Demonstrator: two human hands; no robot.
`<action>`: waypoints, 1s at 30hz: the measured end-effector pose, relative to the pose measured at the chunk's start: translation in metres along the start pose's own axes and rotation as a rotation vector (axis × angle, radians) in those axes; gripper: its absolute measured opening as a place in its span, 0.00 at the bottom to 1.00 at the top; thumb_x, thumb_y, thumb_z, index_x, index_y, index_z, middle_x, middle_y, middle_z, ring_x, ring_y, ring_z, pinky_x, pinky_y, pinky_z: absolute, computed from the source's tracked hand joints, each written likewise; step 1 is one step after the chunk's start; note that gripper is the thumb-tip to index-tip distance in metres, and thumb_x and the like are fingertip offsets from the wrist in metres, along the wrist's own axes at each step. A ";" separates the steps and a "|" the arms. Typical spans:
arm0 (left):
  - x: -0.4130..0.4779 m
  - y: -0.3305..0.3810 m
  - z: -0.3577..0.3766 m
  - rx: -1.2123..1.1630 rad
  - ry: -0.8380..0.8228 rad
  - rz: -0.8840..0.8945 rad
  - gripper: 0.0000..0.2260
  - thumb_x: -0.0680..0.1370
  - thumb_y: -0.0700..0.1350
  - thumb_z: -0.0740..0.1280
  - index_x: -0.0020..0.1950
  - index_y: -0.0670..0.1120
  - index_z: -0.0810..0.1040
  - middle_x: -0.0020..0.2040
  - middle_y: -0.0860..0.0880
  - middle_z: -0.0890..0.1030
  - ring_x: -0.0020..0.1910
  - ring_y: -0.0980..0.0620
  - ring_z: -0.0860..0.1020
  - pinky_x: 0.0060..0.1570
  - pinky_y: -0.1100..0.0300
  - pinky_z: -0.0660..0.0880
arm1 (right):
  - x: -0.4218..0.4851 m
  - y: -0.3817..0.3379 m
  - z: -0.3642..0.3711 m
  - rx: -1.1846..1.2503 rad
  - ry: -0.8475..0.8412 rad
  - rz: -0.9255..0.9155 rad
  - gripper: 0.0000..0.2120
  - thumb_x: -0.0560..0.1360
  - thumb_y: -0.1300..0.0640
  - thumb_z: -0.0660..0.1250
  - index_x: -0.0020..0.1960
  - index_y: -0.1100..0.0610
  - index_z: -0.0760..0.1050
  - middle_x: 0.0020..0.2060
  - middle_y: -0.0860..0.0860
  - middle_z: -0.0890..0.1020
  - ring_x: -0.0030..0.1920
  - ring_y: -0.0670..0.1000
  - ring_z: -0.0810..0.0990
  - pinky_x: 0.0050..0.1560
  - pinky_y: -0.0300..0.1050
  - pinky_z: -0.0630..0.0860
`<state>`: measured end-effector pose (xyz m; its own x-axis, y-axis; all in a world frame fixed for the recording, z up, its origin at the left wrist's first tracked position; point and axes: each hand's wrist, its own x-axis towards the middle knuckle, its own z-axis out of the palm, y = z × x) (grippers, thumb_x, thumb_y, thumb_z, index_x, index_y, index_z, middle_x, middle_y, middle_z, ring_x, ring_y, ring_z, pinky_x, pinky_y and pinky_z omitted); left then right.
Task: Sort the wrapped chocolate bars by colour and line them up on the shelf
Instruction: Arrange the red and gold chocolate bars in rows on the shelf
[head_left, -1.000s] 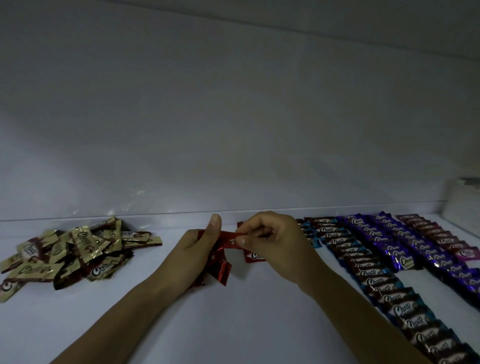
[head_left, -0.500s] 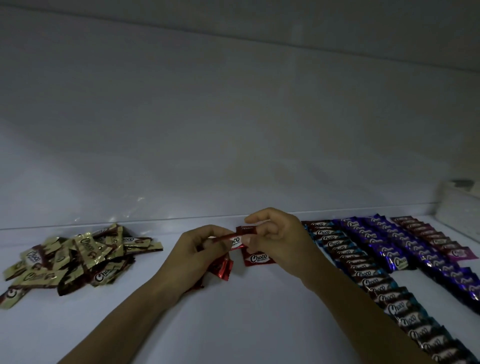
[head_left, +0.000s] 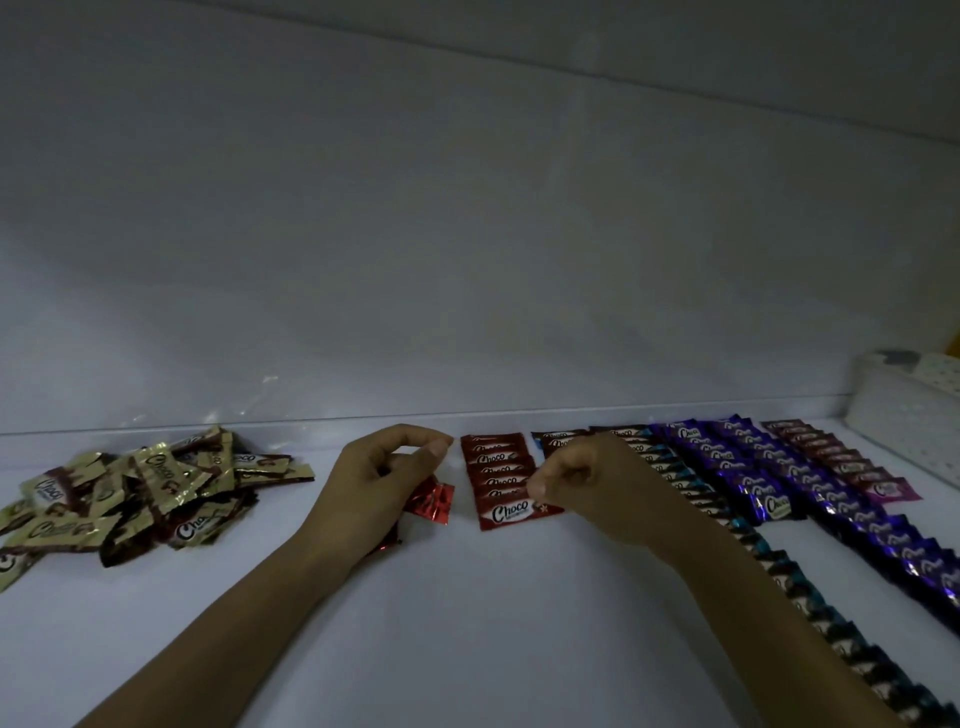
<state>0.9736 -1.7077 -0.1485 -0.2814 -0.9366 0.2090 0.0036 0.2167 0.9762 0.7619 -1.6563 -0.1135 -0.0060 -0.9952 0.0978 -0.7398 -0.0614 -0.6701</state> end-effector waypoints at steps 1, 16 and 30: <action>0.000 0.000 0.000 0.000 0.001 -0.001 0.07 0.77 0.47 0.66 0.47 0.47 0.83 0.24 0.52 0.74 0.24 0.59 0.72 0.24 0.70 0.67 | 0.001 0.003 0.002 -0.060 -0.004 -0.002 0.09 0.71 0.54 0.73 0.35 0.44 0.79 0.34 0.40 0.81 0.39 0.39 0.80 0.43 0.34 0.74; 0.002 -0.003 0.000 0.023 0.038 0.021 0.07 0.77 0.48 0.67 0.44 0.49 0.83 0.25 0.48 0.70 0.24 0.56 0.68 0.23 0.69 0.64 | 0.008 0.004 0.011 -0.289 0.165 -0.094 0.04 0.69 0.50 0.73 0.39 0.48 0.81 0.32 0.36 0.73 0.39 0.40 0.72 0.59 0.55 0.71; 0.001 -0.003 -0.001 0.061 0.030 0.022 0.07 0.78 0.47 0.66 0.46 0.48 0.83 0.29 0.43 0.72 0.28 0.58 0.71 0.30 0.72 0.69 | 0.005 0.006 0.016 -0.347 0.109 -0.142 0.10 0.69 0.44 0.73 0.49 0.45 0.82 0.36 0.35 0.70 0.42 0.36 0.67 0.57 0.44 0.62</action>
<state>0.9738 -1.7096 -0.1513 -0.2527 -0.9390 0.2334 -0.0490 0.2533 0.9661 0.7683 -1.6626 -0.1291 0.0551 -0.9635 0.2621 -0.9217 -0.1500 -0.3577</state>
